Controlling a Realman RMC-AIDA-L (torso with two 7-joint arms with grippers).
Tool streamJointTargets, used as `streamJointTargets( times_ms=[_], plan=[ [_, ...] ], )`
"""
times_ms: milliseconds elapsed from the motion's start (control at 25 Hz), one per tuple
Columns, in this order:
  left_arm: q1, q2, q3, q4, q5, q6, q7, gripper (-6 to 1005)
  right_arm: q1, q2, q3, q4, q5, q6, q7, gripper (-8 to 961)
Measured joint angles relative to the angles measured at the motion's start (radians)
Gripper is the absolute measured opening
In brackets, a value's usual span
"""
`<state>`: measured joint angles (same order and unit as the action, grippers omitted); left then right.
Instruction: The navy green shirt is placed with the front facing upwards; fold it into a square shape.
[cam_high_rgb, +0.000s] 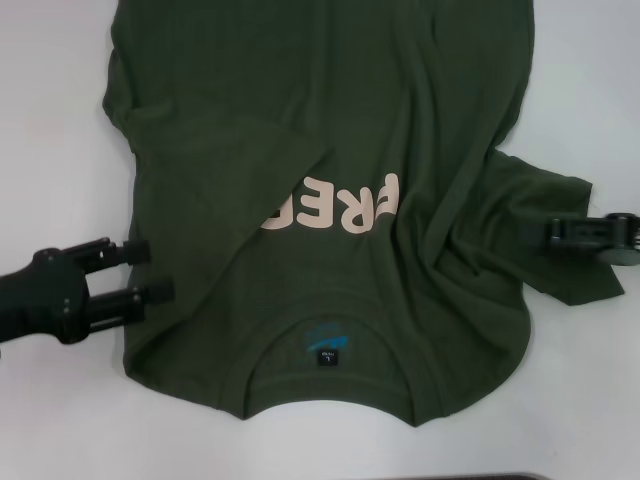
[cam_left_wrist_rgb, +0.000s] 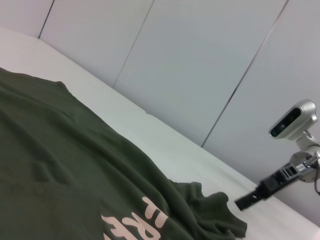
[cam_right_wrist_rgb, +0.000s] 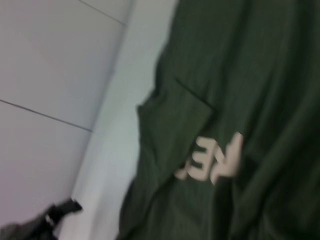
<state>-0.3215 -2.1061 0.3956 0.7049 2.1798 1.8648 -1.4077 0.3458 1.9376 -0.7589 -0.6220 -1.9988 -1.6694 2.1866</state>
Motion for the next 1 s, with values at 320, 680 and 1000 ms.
streamJointTargets(
  times_ms=[320,680,1000],
  plan=[
    [-0.033,0.008,0.000,0.002,0.000,0.007,-0.049,721,0.045,-0.054,0.147,-0.133,-0.213,-0.122,0.174,870],
    [-0.046,0.008,-0.019,0.002,-0.013,0.011,-0.052,720,0.066,-0.065,0.248,-0.144,-0.345,-0.085,0.188,827],
    [-0.067,0.007,-0.023,-0.004,-0.015,0.005,-0.052,720,0.068,-0.057,0.239,-0.135,-0.350,-0.051,0.190,789]
  ],
)
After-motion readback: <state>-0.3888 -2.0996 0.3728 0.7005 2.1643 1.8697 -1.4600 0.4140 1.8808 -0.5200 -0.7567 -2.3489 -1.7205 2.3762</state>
